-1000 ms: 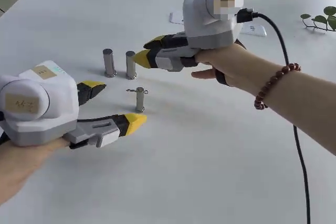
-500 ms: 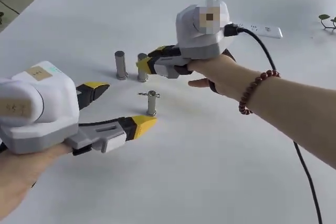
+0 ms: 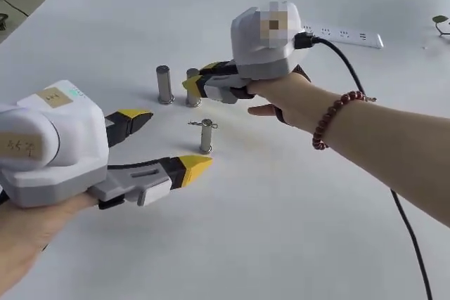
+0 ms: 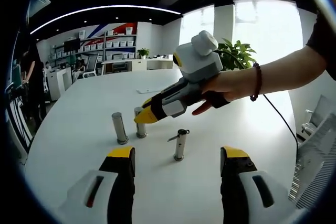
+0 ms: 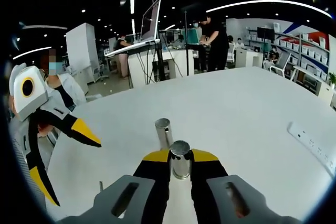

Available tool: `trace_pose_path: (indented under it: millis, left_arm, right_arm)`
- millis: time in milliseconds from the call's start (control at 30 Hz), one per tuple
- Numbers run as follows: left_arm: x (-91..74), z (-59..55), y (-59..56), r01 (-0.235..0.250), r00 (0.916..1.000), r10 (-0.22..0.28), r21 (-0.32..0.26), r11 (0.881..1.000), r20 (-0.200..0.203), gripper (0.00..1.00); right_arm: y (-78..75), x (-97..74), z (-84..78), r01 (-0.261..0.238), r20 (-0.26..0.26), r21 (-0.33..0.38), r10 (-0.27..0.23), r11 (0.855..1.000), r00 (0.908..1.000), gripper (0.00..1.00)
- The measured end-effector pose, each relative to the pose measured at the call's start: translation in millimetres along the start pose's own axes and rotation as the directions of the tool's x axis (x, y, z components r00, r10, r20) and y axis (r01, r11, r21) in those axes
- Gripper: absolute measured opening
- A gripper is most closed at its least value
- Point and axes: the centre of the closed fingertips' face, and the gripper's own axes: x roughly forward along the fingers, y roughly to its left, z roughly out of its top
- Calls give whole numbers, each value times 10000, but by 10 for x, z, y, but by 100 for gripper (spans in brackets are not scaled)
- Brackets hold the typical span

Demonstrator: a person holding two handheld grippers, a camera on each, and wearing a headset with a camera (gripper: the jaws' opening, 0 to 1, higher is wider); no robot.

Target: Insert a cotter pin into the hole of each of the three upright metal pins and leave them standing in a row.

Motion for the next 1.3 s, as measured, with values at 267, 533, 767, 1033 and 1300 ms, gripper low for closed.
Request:
trace_pose_path:
  millis: [267,533,767,1033,1300]
  left_arm:
    - [-10,15,-5,29,10000,-29,5,10000,-1,65]
    - [-20,50,-9,65,10000,-65,84,9999,11,66]
    - [-34,129,-25,72,9998,-75,142,9999,180,66]
    - [-60,169,-48,132,9997,-138,296,9995,205,66]
    - [-76,166,-87,215,9996,-222,353,9991,194,67]
  right_arm:
    - [-47,-16,2,-101,-145,-426,95,9990,9999,8]
    - [-59,-139,46,-280,-16,-415,280,9987,9996,8]
    - [2,-388,46,-948,-157,-1138,937,9890,9955,8]
    - [23,-632,-156,-1697,-603,-1461,1625,9746,9849,8]
    - [284,-918,-296,-3191,-962,-1787,3063,9307,9471,8]
